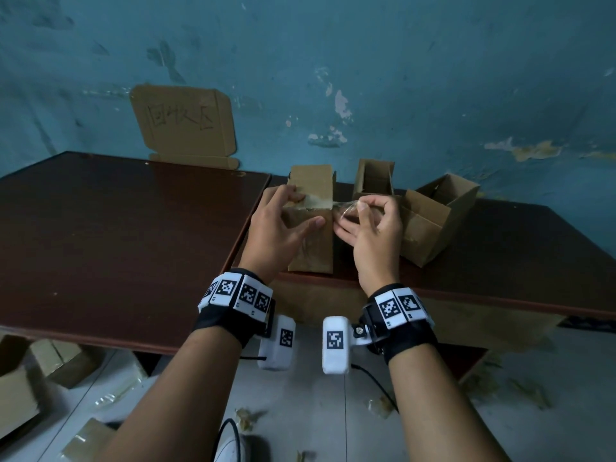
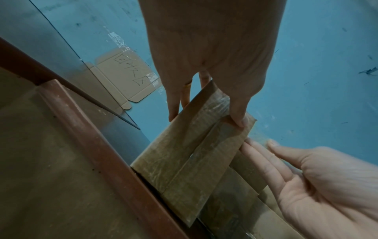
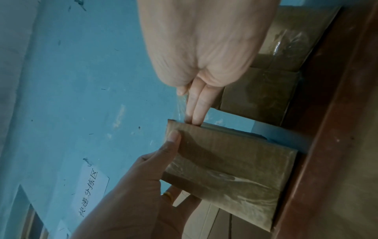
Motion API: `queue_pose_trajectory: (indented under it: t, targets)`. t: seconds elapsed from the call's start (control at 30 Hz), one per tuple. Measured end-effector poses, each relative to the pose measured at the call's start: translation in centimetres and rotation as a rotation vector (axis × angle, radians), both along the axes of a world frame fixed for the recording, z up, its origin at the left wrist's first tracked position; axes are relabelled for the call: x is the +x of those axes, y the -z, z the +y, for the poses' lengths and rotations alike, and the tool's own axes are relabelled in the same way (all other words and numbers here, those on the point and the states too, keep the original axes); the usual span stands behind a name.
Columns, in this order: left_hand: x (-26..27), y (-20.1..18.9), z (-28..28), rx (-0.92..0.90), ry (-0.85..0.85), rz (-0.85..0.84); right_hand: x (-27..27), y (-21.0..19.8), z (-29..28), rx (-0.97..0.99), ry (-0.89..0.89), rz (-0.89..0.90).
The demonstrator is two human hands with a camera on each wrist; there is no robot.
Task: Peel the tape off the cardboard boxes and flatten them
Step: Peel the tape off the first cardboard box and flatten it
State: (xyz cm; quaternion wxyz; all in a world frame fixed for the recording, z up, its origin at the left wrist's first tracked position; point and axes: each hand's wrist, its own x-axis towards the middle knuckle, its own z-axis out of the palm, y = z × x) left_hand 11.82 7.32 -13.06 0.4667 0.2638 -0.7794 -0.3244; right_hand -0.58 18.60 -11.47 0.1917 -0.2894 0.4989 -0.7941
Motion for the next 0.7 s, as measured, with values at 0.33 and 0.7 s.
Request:
queue_pose_trajectory:
  t: [0.33, 0.7]
  targets:
    - [-0.19, -0.08, 0.07, -0.011, -0.002, -0.015, -0.05, -0.66, -0.22, -0.036, 0.035, -0.117]
    - [-0.33, -0.15, 0.38, -0.054, -0.044, -0.032, -0.10, -0.56, -0.40, -0.052, 0.002, -0.259]
